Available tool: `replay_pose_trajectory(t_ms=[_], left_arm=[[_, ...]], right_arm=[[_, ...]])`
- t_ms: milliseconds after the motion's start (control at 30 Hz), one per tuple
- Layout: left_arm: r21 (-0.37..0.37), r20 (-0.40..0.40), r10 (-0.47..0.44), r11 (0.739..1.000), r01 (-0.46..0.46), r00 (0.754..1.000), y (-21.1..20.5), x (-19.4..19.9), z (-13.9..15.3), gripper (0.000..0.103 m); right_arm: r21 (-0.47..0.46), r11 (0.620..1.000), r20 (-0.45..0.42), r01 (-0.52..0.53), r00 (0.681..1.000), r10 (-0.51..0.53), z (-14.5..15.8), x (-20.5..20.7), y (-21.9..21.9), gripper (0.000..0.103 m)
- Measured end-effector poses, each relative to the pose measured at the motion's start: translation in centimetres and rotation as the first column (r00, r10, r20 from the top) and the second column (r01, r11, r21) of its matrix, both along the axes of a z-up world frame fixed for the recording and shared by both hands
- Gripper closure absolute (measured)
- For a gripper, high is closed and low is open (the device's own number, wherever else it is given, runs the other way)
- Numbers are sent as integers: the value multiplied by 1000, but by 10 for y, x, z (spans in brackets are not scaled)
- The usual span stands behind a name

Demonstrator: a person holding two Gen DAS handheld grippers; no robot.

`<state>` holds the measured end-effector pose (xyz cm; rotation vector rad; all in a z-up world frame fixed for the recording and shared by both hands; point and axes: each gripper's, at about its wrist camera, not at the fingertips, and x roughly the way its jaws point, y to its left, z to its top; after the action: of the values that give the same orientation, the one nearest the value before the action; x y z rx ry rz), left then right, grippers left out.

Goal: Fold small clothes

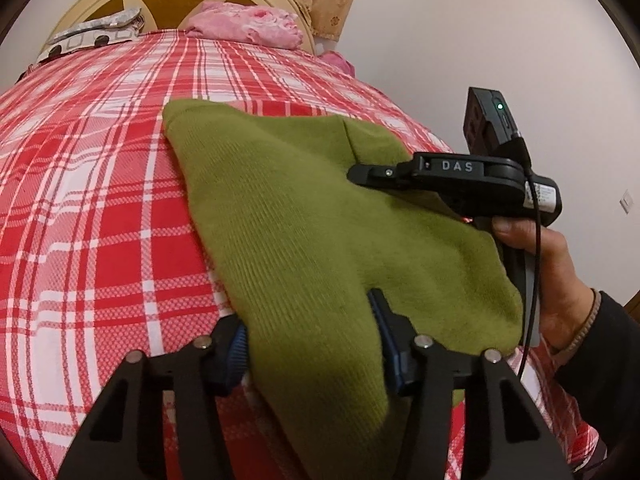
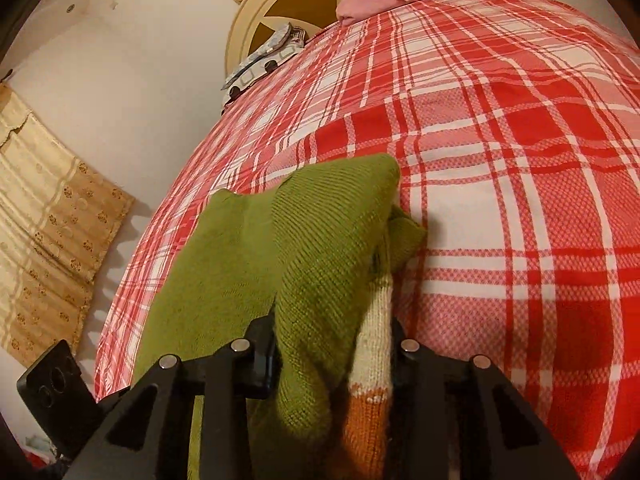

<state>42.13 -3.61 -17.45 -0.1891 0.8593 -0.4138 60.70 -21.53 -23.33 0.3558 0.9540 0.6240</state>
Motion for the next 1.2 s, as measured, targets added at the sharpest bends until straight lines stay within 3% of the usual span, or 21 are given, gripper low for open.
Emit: replay_pose_trajectory(t_ms=[267, 600, 900, 1200], left_arm=[[20, 8, -7, 1000, 7, 1000, 0, -1, 6, 57], [60, 21, -11, 998, 10, 1000, 2, -21, 18, 60], [100, 58, 9, 995, -15, 998, 22, -65, 35, 61], [107, 81, 97, 989, -105, 992, 61, -115, 48, 61]], right_arm=[[-14, 1000, 33, 12, 999, -12, 10, -9, 1, 70], [-4, 1000, 41, 20, 999, -20, 20, -32, 5, 70], [49, 998, 71, -28, 997, 24, 38, -75, 28, 70], [85, 990, 94, -114, 990, 106, 53, -118, 78, 70]])
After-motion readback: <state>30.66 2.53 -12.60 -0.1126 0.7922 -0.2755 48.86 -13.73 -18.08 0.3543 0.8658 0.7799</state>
